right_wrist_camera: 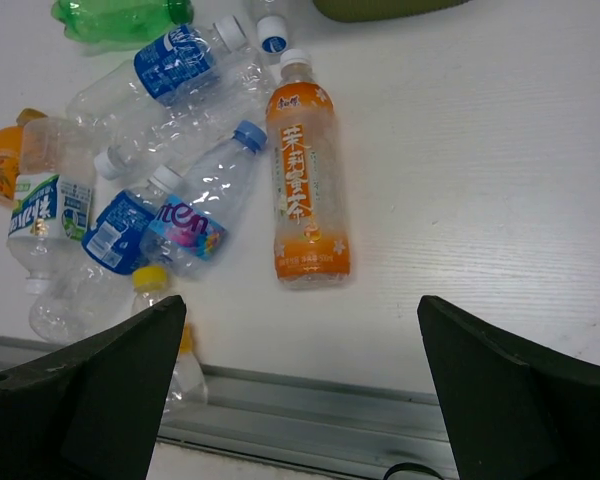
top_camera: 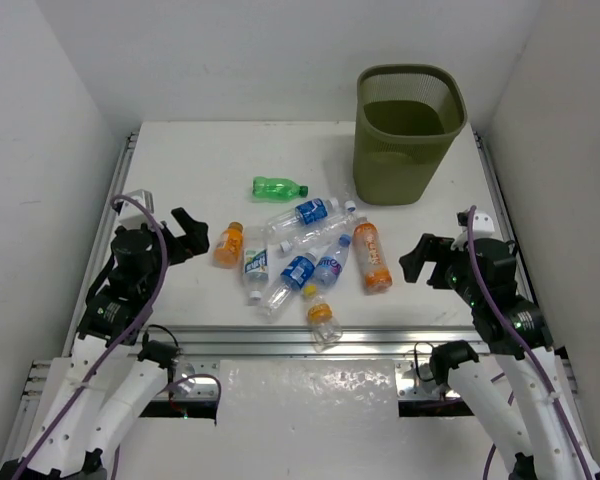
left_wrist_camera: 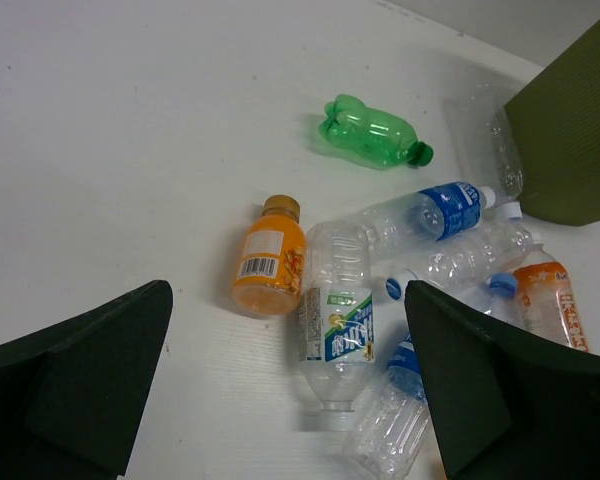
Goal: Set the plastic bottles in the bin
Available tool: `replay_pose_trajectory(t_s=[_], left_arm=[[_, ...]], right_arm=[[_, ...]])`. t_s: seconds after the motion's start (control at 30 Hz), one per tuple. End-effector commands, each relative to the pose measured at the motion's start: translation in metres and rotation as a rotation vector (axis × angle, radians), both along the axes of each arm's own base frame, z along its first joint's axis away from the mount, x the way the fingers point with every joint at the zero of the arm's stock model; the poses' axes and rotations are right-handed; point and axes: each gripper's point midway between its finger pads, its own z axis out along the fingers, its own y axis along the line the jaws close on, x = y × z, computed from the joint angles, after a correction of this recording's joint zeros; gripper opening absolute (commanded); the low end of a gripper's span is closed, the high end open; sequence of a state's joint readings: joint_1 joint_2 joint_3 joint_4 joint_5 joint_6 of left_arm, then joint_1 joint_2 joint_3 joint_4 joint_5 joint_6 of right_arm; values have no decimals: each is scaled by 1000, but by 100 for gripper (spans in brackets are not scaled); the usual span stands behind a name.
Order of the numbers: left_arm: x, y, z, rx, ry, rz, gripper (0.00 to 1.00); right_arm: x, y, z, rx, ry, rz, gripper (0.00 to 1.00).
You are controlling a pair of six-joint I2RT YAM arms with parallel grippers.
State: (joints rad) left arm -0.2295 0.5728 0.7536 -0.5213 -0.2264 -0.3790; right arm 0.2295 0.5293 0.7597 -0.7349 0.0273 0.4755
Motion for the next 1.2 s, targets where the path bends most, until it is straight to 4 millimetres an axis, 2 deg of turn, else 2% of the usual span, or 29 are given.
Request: replay_pose_trajectory(t_s=[0.0, 0.17, 0.2, 0.3, 0.33, 0.4, 0.43, 0.5, 0.53, 0.57, 0.6, 0.63, 0.67, 0.77, 0.8, 0.87, 0.9, 0.97, 1.07, 1.1, 1.13, 1.17], left_arm=[[5, -1, 18, -12, -47, 0, 100], [6, -2, 16, -11, -44, -8, 100], [6, -2, 16, -10, -42, -10, 100], [7, -3, 15, -12, -40, -17, 100], [7, -3, 15, -11, -41, -18, 100], [7, -3, 16, -11, -43, -17, 100], [7, -2, 15, -10, -40, -15, 100], [8, -3, 14, -10, -35, -16, 100], [8, -3, 13, -10, -32, -18, 100], [9, -3, 12, -9, -30, -18, 100], [9, -3, 11, -8, -24, -18, 100], [10, -3, 11, -7, -21, -20, 100], [10, -3, 9, -6, -16, -22, 100], [11, -4, 8, -4, -9, -23, 100], [12, -5, 7, -4, -7, -28, 100], [13, -6, 5, -4, 0, -34, 100], [13, -6, 5, -4, 0, -38, 100], [14, -7, 3, -1, 9, -43, 100], [18, -7, -1, 1, 29, -45, 100], [18, -7, -2, 1, 34, -43, 100], [19, -7, -3, 1, 39, -43, 100], [20, -7, -6, 2, 52, -45, 100]], right_arm=[[7, -5, 16, -2, -65, -32, 99], [9, 4, 16, 11, -90, 27, 99], [12, 12, 16, 31, -103, 61, 99], [21, 21, 9, 56, -76, 90, 99], [26, 25, -1, 55, -31, 99, 99], [39, 31, -5, 59, -17, 115, 99], [48, 35, -21, 49, 47, 125, 99], [64, 40, -27, 36, 89, 133, 99], [75, 39, -52, -9, 176, 121, 99], [81, 45, -63, -34, 207, 140, 99], [92, 49, -65, -54, 212, 145, 98], [98, 49, -77, -87, 247, 148, 97], [103, 51, -105, -121, 332, 155, 96], [110, 58, -128, -165, 384, 177, 92], [111, 60, -143, -175, 409, 188, 89], [112, 58, -157, -200, 429, 182, 81], [108, 58, -167, -208, 453, 192, 71], [104, 53, -176, -228, 463, 184, 65], [97, 49, -169, -240, 458, 188, 37], [96, 48, -154, -235, 413, 182, 32], [95, 46, -145, -233, 388, 174, 22], [90, 43, -136, -235, 378, 169, 21]])
